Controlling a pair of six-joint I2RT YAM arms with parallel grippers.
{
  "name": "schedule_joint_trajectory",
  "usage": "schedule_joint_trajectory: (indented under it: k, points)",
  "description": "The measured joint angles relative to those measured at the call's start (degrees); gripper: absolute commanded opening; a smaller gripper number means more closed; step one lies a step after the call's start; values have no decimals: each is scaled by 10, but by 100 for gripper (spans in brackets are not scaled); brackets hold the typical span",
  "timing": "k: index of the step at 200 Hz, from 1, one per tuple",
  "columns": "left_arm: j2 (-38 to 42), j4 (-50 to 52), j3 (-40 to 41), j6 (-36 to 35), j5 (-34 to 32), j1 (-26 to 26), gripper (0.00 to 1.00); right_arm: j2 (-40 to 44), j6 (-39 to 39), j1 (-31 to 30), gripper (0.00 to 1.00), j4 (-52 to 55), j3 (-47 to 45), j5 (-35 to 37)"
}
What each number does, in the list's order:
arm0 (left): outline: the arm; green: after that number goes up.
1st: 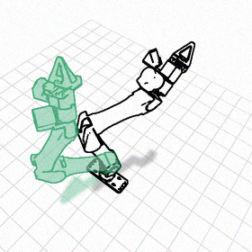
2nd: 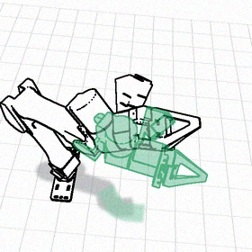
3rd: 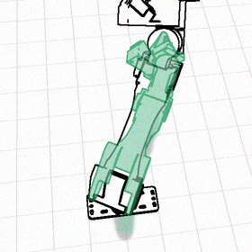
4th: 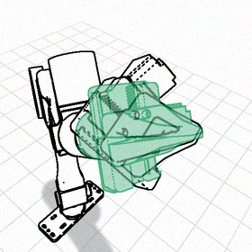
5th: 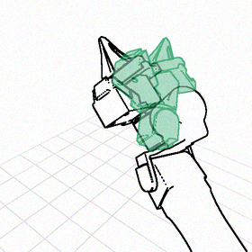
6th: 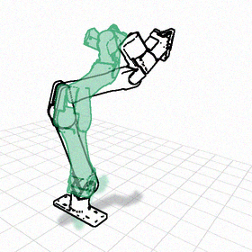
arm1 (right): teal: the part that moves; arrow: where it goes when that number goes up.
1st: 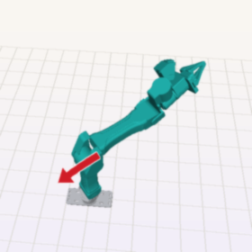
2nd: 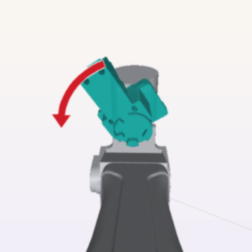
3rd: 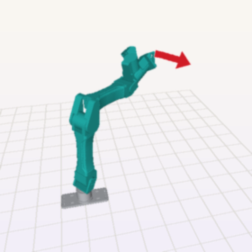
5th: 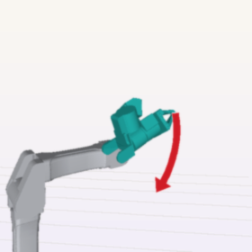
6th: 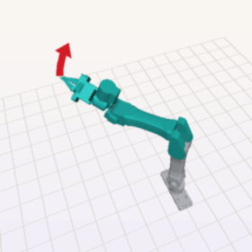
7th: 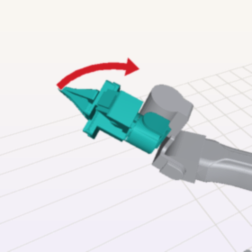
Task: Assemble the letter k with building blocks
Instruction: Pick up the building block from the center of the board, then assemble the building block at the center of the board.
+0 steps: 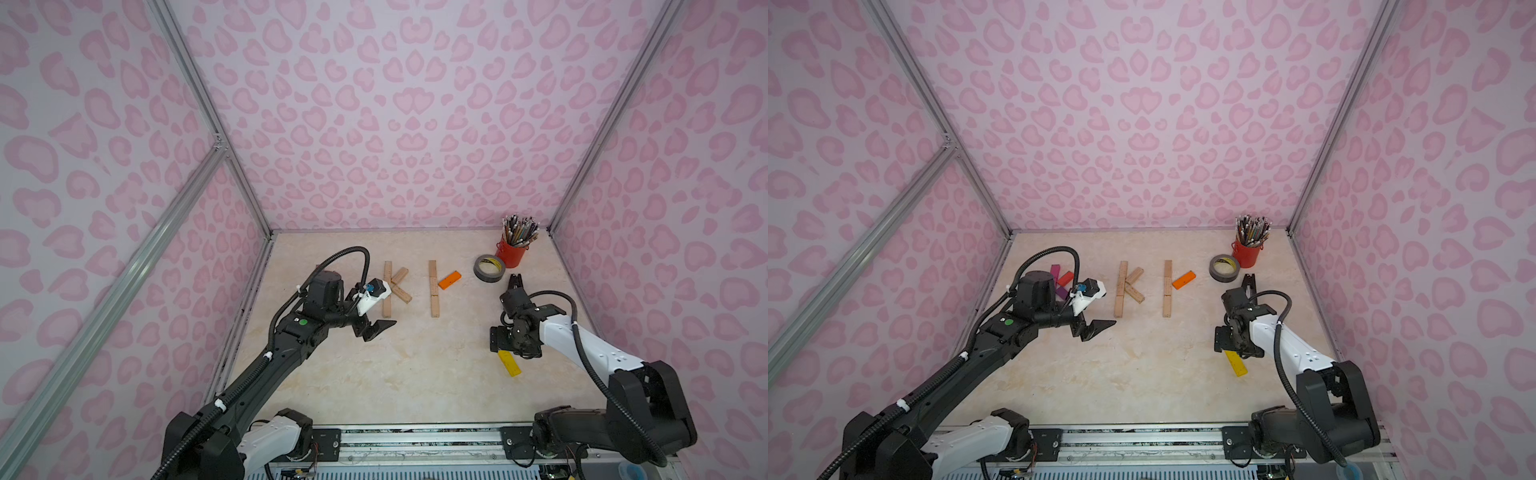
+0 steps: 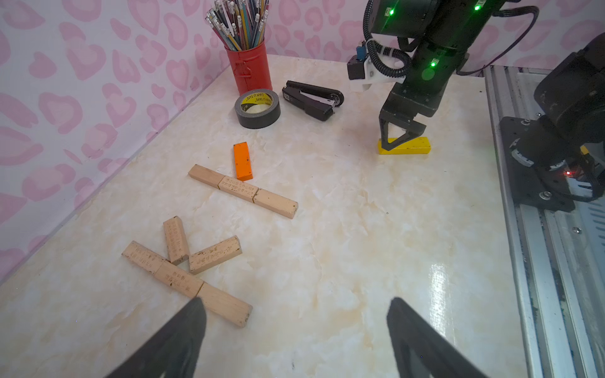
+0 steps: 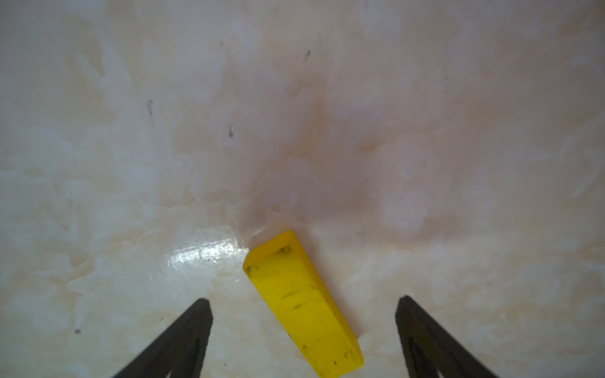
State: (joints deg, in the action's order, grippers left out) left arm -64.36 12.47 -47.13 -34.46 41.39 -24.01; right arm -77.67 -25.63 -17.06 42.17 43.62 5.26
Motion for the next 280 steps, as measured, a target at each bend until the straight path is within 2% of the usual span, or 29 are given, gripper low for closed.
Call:
schedule_joint_trajectory:
  k: [102, 137, 171, 241, 280]
  points:
    - [-2, 0, 0, -2, -10, 0, 89, -67, 3, 4, 29, -2, -6, -38]
    - [-2, 0, 0, -2, -15, 0, 89, -71, 17, 3, 21, 3, 23, -38]
    - [2, 1, 3, -3, -19, 0, 89, -87, 85, -14, 19, -8, 97, -38]
    - [16, -2, 9, -7, -21, 0, 89, -238, 271, -120, 16, -23, 271, -12]
    - [16, -2, 11, -7, -21, 0, 89, -312, 322, -132, 16, -22, 338, -20]
